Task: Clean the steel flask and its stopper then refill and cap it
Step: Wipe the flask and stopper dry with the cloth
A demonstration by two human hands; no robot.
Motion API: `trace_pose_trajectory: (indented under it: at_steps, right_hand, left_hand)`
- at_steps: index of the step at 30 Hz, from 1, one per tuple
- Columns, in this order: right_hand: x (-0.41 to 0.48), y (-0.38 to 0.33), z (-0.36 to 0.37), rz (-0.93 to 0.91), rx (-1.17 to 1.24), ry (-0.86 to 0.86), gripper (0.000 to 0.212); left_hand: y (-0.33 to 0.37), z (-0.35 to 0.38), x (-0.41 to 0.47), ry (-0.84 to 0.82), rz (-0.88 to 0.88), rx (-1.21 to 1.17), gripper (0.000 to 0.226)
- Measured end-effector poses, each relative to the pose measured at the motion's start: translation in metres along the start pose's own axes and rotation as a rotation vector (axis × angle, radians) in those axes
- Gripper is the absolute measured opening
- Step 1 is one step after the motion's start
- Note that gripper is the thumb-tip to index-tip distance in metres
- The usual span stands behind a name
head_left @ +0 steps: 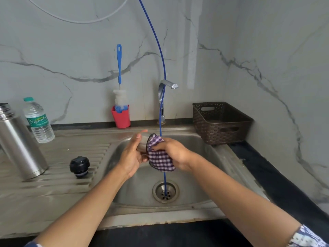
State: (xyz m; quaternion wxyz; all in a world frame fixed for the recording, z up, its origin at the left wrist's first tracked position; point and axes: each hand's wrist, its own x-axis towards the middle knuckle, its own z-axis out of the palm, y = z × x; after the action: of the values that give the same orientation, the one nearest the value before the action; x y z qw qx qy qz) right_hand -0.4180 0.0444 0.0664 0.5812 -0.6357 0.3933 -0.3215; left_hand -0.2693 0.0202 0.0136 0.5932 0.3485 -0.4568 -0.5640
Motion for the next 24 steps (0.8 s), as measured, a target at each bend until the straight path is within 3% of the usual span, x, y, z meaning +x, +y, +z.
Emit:
trace_pose_trajectory:
  at_steps: [2,4,7,9,11,13,15,16,19,20,24]
  right_hand:
    - [0.001,0.001,0.002,-0.074,-0.265,-0.012,0.034]
    - [0.007,0.009,-0.001,-0.202,-0.909,-0.056,0.047]
    - [0.011,0.013,-0.005,-0.482,-1.789,-0.049,0.05]
    - [0.012,0.017,-0.005,-0.642,-2.12,-0.032,0.048]
    - [0.014,0.023,-0.003,-0.651,-2.292,0.005,0.048]
    - [0.017,0.034,0.001,-0.634,-2.201,0.076,0.046]
    - [0.021,0.04,0.008,-0.627,-1.858,0.162,0.043]
    - [0.024,0.041,0.01,-0.556,-1.593,0.141,0.04]
    - [0.015,0.021,0.01,-0.159,-0.503,-0.001,0.028]
    - [0.012,0.017,0.007,-0.102,-0.309,-0.011,0.025]
    - [0.009,0.012,-0.005,-0.06,-0.333,-0.03,0.032]
  left_hand:
    - [0.001,-0.002,0.001,0.026,-0.017,0.001,0.039]
    - [0.002,-0.004,0.001,0.049,-0.089,0.047,0.039]
    - [0.003,-0.004,0.003,0.112,-0.201,0.175,0.044]
    - [0.008,-0.003,0.006,0.132,-0.236,0.237,0.044]
    - [0.011,-0.004,0.008,0.14,-0.252,0.286,0.044]
    - [0.012,-0.005,0.009,0.145,-0.239,0.303,0.041]
    - [0.009,-0.005,0.007,0.153,-0.209,0.279,0.038]
    - [0.008,-0.004,0.006,0.157,-0.192,0.261,0.037]
    - [0.005,-0.004,0.004,0.128,-0.117,0.217,0.038]
    - [0.006,-0.005,0.004,0.1,-0.105,0.223,0.04]
    - [0.013,-0.015,0.002,-0.139,-0.161,0.255,0.052]
